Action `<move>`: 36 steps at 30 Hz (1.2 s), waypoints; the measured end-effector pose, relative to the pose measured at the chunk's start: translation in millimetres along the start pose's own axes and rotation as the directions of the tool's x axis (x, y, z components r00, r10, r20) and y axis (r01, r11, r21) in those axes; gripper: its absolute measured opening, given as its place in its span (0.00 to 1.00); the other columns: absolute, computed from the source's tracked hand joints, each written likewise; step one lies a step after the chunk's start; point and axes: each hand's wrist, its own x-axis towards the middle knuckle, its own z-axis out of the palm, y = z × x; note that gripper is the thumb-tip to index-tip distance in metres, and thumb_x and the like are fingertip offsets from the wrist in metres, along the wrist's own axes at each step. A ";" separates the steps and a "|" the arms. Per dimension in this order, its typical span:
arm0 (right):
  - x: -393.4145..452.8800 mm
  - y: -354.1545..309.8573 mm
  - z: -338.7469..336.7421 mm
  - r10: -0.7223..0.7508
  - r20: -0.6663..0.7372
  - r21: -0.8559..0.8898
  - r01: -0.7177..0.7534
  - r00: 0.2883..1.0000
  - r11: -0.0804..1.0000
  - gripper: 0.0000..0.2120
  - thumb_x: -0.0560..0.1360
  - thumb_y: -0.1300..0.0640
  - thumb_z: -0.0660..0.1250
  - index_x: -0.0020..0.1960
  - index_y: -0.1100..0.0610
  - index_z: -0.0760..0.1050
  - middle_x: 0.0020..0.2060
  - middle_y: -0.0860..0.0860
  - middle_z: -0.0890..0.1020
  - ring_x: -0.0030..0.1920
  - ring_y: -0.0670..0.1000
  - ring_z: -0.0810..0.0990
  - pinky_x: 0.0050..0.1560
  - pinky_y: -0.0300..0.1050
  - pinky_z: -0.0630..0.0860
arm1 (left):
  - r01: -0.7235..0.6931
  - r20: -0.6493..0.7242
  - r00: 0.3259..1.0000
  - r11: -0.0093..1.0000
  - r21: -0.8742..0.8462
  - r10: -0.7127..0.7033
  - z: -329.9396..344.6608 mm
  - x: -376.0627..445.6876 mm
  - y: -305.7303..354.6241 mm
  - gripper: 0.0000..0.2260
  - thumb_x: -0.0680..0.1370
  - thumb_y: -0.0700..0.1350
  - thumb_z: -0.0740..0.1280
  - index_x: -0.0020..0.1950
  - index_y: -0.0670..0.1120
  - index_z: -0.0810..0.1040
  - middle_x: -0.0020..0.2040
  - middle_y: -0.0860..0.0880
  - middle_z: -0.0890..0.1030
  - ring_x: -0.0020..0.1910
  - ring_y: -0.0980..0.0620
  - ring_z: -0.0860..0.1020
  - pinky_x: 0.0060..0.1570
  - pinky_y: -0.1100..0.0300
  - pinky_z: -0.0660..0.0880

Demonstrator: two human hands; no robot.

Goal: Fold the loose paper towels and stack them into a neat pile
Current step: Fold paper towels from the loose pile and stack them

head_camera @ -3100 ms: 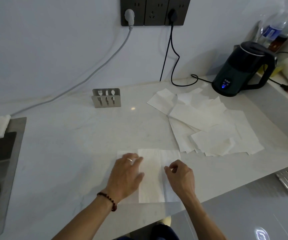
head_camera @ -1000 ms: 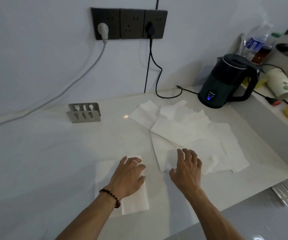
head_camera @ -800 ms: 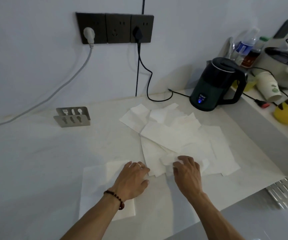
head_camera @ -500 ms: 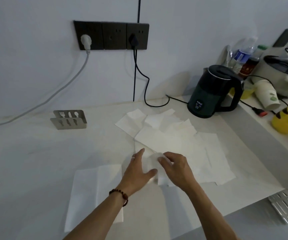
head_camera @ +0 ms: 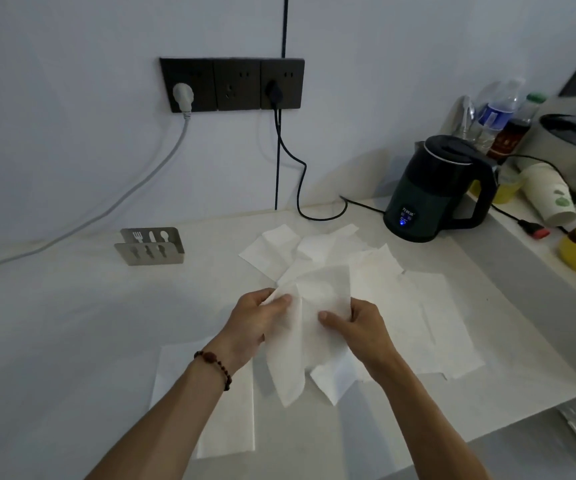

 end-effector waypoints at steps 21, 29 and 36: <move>-28.7 79.3 103.7 0.317 -0.170 -0.345 -0.358 0.933 0.868 0.08 0.74 0.51 0.67 0.41 0.56 0.78 0.38 0.49 0.82 0.41 0.53 0.81 0.44 0.47 0.77 | 0.204 -0.242 0.967 0.814 0.544 -0.081 -113.0 -40.0 -80.5 0.06 0.75 0.39 0.70 0.44 0.35 0.79 0.38 0.42 0.83 0.31 0.53 0.80 0.32 0.61 0.79; -32.7 78.1 110.3 0.288 -0.209 -0.349 -0.346 0.935 0.871 0.09 0.75 0.50 0.67 0.49 0.56 0.79 0.43 0.50 0.83 0.45 0.54 0.80 0.43 0.44 0.74 | 0.231 -0.342 0.940 0.763 0.604 -0.014 -117.9 -39.4 -89.1 0.09 0.72 0.47 0.75 0.36 0.43 0.81 0.34 0.52 0.82 0.35 0.56 0.80 0.36 0.64 0.74; -32.3 72.3 114.5 0.266 -0.214 -0.398 -0.332 0.940 0.855 0.10 0.76 0.51 0.66 0.51 0.56 0.79 0.44 0.51 0.82 0.46 0.55 0.80 0.45 0.46 0.74 | 0.230 -0.331 0.943 0.762 0.605 -0.021 -120.4 -40.8 -86.3 0.10 0.71 0.46 0.76 0.34 0.42 0.80 0.33 0.51 0.81 0.32 0.53 0.79 0.38 0.54 0.80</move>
